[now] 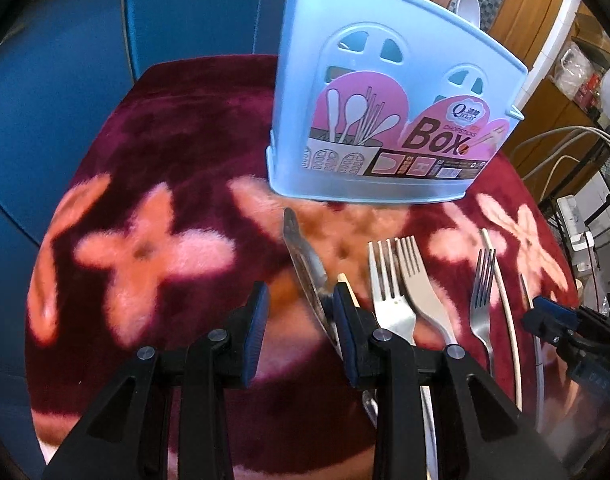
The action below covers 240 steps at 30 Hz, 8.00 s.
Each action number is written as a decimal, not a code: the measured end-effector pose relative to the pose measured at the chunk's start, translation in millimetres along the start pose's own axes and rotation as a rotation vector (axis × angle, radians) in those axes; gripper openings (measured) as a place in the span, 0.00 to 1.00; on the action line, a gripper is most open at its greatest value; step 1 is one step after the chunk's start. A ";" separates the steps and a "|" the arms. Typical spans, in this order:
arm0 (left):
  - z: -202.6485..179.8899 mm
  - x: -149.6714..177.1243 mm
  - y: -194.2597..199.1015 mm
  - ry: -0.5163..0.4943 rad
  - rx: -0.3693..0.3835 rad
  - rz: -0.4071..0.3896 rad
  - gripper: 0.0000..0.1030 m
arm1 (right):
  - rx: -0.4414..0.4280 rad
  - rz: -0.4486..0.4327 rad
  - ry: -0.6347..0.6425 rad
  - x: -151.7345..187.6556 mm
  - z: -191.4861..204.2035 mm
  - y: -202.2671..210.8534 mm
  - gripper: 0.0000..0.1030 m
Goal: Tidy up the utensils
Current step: 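Close the left tool on another silver knife while the right tool grips a white chopstick, then lift the knife with the left tool while the right tool carries the chopstick over the holder, then open the left tool into the holder while the right tool releases the chopstick into it, then withdraw both open tools from the holder back toward the remaining cutlery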
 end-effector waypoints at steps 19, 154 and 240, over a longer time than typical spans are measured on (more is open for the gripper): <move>-4.4 -25.7 -23.3 -0.013 0.077 0.142 0.14 | -0.016 0.175 0.017 -22.0 -5.2 -21.0 0.12; -20.3 -148.7 40.2 -0.055 -0.035 -0.728 0.02 | -0.124 -0.777 0.114 -166.9 52.1 -1.3 0.06; -23.5 22.8 31.8 -0.013 0.018 -0.002 0.39 | -0.104 -0.275 -0.127 2.9 9.5 25.9 0.51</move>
Point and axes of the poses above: each gripper's, at about its wrist camera, not at the fingertips, and y roughly against the way its jaws point, z to its left, x to its underside, the point moved 1 cm from there along -y, roughly the way its jaws point, and after that the axes turned 4 degrees about -z, right-handed, at the moved point
